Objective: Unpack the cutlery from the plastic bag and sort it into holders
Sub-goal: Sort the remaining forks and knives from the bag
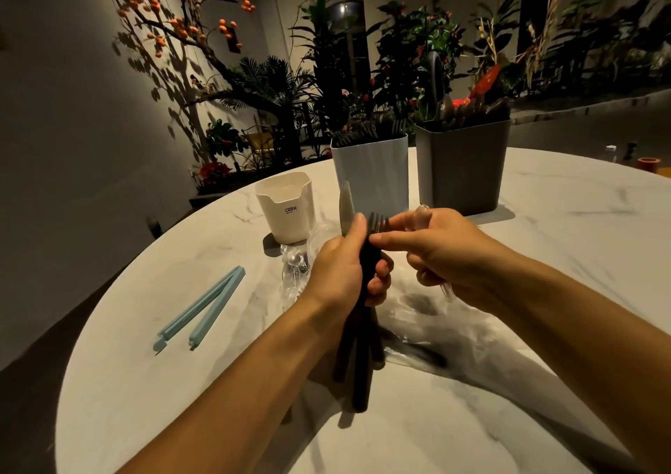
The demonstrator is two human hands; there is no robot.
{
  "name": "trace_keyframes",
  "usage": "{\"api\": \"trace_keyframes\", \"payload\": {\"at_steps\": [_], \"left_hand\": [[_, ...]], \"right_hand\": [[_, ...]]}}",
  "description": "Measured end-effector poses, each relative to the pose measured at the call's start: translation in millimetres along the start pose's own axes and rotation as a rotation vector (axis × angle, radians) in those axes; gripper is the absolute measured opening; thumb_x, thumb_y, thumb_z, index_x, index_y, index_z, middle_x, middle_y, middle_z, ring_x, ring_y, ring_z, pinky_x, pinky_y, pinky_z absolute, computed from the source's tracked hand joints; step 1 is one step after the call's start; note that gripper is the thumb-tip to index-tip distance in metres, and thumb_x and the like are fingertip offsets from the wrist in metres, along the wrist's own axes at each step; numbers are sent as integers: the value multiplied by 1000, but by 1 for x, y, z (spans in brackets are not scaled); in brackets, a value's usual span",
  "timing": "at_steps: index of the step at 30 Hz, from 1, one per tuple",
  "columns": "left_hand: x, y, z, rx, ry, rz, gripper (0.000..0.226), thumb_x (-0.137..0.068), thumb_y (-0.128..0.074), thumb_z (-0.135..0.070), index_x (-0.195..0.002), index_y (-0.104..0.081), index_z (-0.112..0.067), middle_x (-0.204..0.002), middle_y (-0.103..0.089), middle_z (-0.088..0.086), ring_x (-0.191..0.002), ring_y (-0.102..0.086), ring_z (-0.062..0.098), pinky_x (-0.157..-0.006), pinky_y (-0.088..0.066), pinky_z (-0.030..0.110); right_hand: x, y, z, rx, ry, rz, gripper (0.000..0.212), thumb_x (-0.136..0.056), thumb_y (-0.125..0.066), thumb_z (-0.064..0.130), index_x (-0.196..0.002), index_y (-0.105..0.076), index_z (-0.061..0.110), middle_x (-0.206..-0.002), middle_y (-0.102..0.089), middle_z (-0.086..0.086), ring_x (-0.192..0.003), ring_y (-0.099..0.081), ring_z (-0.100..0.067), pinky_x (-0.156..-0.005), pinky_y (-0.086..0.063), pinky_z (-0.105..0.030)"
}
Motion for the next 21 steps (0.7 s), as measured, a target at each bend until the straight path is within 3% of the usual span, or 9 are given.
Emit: {"api": "trace_keyframes", "payload": {"at_steps": [5, 10, 12, 15, 18, 21], "left_hand": [[0, -3, -4, 3, -47, 49, 33, -108, -35, -36, -102, -54, -9, -65, -53, 2, -52, -46, 10, -50, -39, 20], [6, -8, -4, 86, 5, 138, 43, -107, -28, -34, -101, -60, -5, -71, -58, 5, -58, -51, 10, -54, -43, 21], [6, -10, -4, 87, -5, 141, 48, -107, -27, -40, -103, -62, -6, -73, -60, 6, -60, -54, 11, -54, -44, 22], [4, -15, -5, -25, -59, 108, 31, -109, -35, -31, -116, -54, -7, -77, -63, 8, -63, -59, 14, -56, -49, 24], [3, -18, -7, -196, -133, 80, 13, -106, -46, -21, -118, -44, -17, -83, -61, 9, -62, -60, 12, -58, -52, 24], [5, -20, -12, -389, -223, 49, 30, -101, -57, -18, -123, -38, -26, -97, -62, 2, -73, -64, 10, -66, -57, 21]], "right_hand": [[-1, 9, -4, -24, -21, -52, 31, -90, -65, 39, -100, -68, 10, -93, -61, -7, -67, -46, -14, -45, -40, -16], [-2, 6, -8, -103, -68, 52, 28, -83, -73, 32, -91, -70, 5, -78, -57, -6, -60, -44, -13, -46, -37, -20], [-2, 4, -8, -119, -72, 55, 30, -83, -74, 31, -93, -68, 4, -83, -58, -12, -60, -45, -13, -47, -37, -21], [-2, 7, -6, -141, -73, -28, 22, -93, -62, 25, -92, -61, 4, -79, -55, -12, -64, -48, -17, -55, -39, -24], [-2, 17, 5, -56, 6, -188, 19, -91, -61, 19, -95, -62, 0, -69, -52, -7, -59, -44, -15, -49, -38, -21], [0, 22, 11, 5, 63, -281, 26, -90, -64, 19, -99, -62, -5, -73, -55, -9, -59, -47, -14, -47, -40, -21]]}}
Point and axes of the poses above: each hand's wrist, its own x-axis away from the middle knuckle, its own y-axis out of the back of the hand, z = x × y, the point moved 8 cm from there along -x, towards the middle knuckle
